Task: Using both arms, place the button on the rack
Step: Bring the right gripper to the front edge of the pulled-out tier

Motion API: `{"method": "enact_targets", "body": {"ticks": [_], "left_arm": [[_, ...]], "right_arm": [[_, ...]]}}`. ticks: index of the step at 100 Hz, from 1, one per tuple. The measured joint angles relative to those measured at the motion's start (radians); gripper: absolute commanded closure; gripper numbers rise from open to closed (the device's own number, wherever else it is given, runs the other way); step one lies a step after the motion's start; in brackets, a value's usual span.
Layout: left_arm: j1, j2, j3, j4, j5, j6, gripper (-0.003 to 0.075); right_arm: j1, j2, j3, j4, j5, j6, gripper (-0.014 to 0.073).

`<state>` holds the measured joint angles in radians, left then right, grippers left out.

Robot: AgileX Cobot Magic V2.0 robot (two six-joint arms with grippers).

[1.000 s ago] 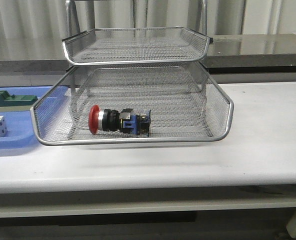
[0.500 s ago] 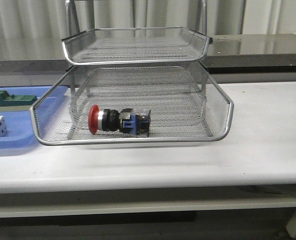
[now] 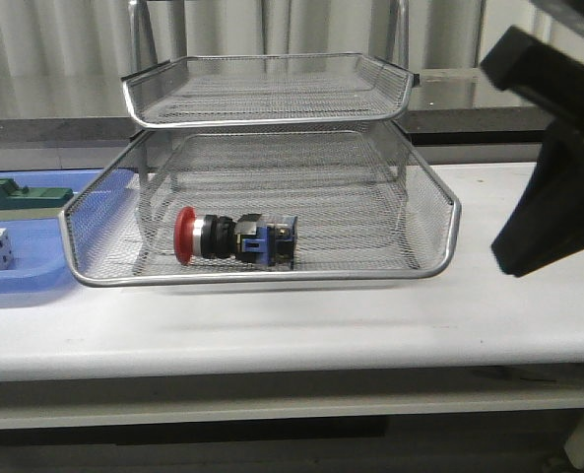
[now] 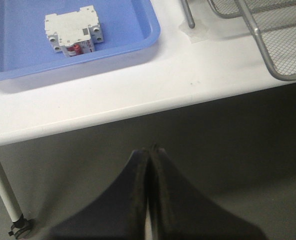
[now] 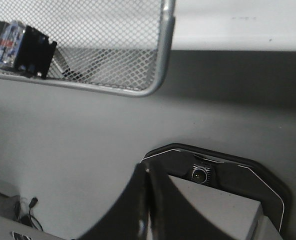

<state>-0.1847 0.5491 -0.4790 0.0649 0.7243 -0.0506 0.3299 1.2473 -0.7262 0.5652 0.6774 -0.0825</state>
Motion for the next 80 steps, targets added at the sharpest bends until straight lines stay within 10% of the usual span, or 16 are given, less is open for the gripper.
{"method": "enact_targets", "body": {"ticks": [80], "left_arm": [[0.000, 0.000, 0.000, 0.000, 0.000, 0.000, 0.0735]], "right_arm": [[0.219, 0.272, -0.002, 0.177, -0.308, -0.001, 0.0663]]}}
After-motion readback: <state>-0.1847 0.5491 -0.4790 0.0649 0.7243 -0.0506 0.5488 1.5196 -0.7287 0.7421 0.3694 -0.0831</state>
